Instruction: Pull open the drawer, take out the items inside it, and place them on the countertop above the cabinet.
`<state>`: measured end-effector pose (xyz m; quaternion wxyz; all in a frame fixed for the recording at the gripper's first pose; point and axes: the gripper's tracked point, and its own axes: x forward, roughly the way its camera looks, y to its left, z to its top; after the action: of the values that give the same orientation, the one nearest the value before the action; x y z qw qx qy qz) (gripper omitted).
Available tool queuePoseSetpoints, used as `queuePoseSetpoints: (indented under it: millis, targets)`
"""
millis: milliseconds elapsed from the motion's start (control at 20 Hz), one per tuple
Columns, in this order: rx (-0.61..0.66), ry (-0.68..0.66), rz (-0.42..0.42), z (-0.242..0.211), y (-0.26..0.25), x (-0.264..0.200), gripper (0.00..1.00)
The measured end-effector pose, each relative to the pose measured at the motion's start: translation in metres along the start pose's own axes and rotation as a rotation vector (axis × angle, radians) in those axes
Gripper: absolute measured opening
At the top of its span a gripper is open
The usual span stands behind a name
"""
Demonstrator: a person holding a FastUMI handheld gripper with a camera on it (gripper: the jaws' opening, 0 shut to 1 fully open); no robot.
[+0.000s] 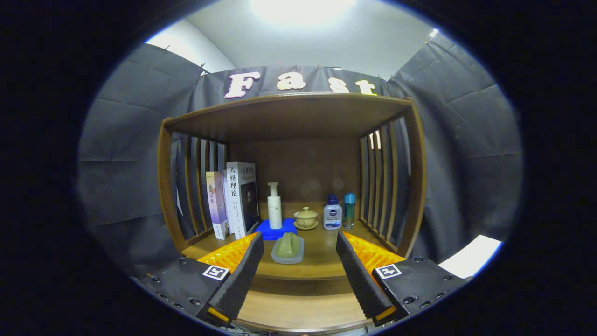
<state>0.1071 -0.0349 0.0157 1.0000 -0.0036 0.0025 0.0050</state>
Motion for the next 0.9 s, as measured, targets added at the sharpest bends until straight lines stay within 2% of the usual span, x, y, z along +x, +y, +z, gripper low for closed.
queuePoseSetpoints:
  millis: [300,550,900]
  targets:
    - [0.023,0.013,0.006,-0.027,0.003,-0.041,0.98]
    - [0.037,0.047,0.019,-0.079,0.01,-0.085,0.98]
    - [0.031,0.086,0.019,-0.144,0.02,-0.111,0.98]
